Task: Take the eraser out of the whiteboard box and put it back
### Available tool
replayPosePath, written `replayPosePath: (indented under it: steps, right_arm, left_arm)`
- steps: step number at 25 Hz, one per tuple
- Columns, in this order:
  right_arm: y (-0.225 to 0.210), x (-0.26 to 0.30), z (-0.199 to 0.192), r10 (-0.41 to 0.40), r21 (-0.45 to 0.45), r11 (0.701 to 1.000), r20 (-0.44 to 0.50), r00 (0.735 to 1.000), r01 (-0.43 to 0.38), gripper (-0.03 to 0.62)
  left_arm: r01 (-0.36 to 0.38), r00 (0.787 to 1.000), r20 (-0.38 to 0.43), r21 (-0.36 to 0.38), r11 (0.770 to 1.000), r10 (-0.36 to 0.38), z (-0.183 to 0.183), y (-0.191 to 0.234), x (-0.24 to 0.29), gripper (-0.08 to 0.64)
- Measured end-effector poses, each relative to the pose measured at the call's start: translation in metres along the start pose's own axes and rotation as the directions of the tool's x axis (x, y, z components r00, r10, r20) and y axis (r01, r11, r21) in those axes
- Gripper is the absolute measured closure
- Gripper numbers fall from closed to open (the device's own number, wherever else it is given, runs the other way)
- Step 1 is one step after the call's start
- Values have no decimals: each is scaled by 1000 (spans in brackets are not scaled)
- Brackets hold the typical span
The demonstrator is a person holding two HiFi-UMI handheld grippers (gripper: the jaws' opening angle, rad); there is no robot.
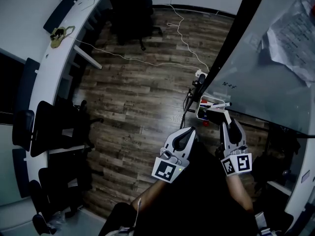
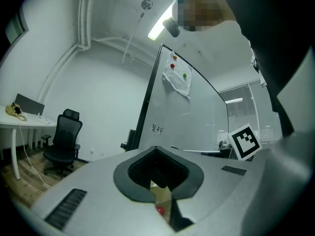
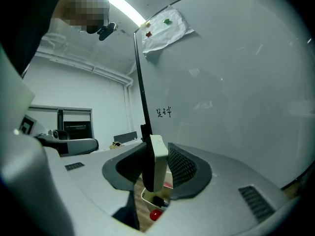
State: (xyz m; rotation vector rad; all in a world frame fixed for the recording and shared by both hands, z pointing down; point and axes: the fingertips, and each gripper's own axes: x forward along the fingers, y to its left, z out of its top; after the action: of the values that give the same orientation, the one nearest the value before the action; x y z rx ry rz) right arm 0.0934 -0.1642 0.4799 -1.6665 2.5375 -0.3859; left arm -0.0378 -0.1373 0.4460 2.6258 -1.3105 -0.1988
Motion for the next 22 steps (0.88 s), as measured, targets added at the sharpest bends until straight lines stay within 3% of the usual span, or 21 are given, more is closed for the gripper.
replayPosePath:
  steps: [22]
  right_arm:
    - [-17, 63, -28, 78, -104, 991, -97, 992, -89, 449]
  left_arm:
    - [-88, 996, -27, -30, 996, 88, -15, 41, 43, 554]
